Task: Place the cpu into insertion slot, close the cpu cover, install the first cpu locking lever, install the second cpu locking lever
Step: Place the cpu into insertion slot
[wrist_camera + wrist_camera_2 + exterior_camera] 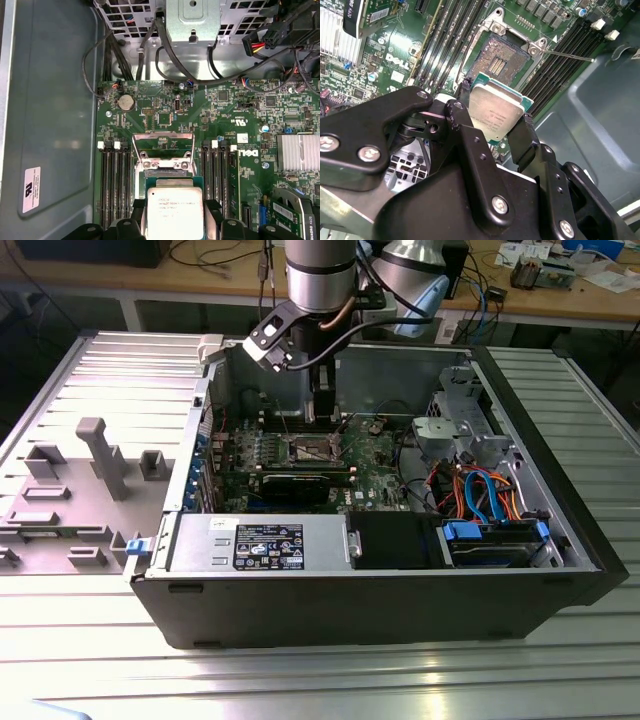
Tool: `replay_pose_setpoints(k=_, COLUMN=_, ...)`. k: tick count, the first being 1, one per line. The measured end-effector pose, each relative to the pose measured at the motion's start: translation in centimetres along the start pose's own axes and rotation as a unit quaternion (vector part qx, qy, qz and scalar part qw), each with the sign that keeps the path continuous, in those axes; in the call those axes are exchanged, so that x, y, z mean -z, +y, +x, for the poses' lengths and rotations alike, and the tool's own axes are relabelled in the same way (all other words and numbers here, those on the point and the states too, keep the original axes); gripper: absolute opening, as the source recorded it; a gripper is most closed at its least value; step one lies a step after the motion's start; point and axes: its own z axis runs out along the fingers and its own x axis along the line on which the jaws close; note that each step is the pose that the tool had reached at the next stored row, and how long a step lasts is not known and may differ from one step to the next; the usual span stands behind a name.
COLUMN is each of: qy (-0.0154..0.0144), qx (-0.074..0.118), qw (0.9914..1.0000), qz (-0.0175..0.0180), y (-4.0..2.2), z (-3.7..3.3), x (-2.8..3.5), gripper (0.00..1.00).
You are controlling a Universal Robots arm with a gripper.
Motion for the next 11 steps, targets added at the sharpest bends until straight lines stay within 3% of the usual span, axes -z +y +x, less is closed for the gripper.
replay_pose_setpoints(k=11, qy=0.0000, qx=0.000, qw=1.00000, qz=0.0000, y=0.00, z=0.00, x=-0.06, gripper=0.55)
